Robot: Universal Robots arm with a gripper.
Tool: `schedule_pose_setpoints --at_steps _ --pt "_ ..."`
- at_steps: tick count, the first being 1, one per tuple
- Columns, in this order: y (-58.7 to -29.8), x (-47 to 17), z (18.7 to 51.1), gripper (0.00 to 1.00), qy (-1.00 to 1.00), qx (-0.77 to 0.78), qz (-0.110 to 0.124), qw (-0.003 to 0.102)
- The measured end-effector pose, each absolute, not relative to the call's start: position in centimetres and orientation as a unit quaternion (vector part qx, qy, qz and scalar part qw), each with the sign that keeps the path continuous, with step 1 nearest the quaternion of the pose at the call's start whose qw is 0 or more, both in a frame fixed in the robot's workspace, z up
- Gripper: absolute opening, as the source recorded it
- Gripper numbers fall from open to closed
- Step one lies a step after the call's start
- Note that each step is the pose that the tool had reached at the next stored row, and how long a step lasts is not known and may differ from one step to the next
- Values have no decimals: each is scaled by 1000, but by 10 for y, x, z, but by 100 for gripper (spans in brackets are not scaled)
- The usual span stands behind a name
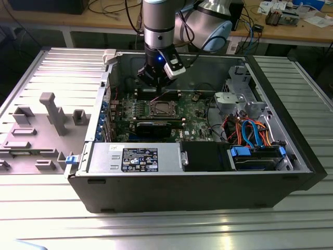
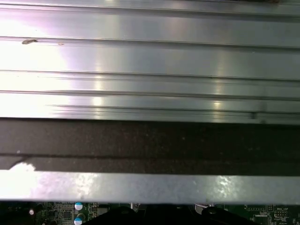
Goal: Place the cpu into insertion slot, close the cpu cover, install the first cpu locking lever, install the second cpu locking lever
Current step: 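Install the first cpu locking lever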
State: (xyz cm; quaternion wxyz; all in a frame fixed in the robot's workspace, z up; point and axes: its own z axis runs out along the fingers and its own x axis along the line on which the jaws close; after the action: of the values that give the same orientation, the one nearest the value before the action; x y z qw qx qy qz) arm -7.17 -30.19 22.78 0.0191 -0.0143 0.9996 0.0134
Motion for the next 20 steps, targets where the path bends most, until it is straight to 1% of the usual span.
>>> schedule_pose_setpoints --at_steps 20 --pt "-302 -65 227 11 1000 -21 14 19"
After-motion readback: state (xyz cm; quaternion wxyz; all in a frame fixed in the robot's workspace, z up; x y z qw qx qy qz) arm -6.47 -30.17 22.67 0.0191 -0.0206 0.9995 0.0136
